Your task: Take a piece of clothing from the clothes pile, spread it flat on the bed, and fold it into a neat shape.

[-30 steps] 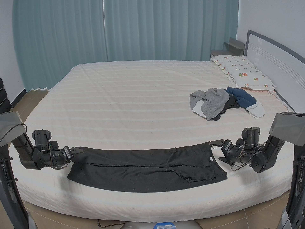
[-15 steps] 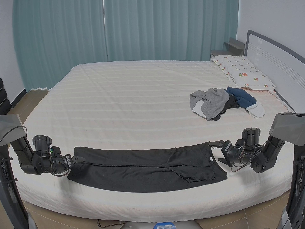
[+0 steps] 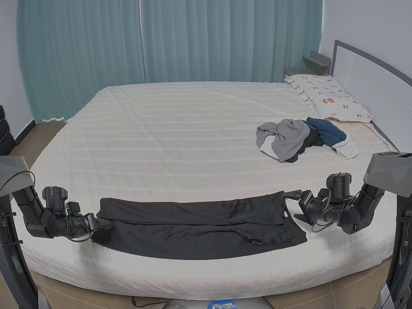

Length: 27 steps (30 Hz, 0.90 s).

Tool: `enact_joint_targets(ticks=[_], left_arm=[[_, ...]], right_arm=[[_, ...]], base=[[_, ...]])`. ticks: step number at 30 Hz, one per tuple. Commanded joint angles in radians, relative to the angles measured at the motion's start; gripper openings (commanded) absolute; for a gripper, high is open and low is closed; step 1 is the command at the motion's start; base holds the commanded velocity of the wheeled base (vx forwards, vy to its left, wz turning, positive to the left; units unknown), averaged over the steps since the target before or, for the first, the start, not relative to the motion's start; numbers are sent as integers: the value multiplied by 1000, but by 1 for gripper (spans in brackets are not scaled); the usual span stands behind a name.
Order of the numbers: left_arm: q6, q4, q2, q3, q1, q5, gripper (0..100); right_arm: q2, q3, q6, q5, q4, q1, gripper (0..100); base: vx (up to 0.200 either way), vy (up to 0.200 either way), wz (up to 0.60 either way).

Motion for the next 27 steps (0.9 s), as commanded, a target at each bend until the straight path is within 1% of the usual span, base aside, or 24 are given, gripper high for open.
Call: enact_joint_targets(ticks=[1, 4, 7, 13, 14, 19, 27], left_arm=[[0, 0, 12, 1, 9, 2, 0], [3, 1, 10, 6, 21, 2, 0], [26, 3, 7, 18, 33, 2, 0], [92, 8, -7, 64, 64, 5, 0], [92, 8, -7, 64, 64, 5, 0], [98, 9, -5, 64, 68, 66, 0], [101, 11, -25, 83, 81, 71, 0]], right_arm=[[-1, 2, 0, 0, 0, 1, 100], [-1, 2, 0, 0, 0, 1, 100], [-1, 2, 0, 0, 0, 1, 100], [-1, 2, 0, 0, 1, 1, 100], [-1, 2, 0, 0, 1, 1, 100], [-1, 2, 0, 0, 1, 1, 100], [-1, 2, 0, 0, 1, 1, 100]], base=[[0, 0, 0], [0, 0, 0], [0, 0, 0], [0, 0, 0], [0, 0, 0], [0, 0, 0], [0, 0, 0]])
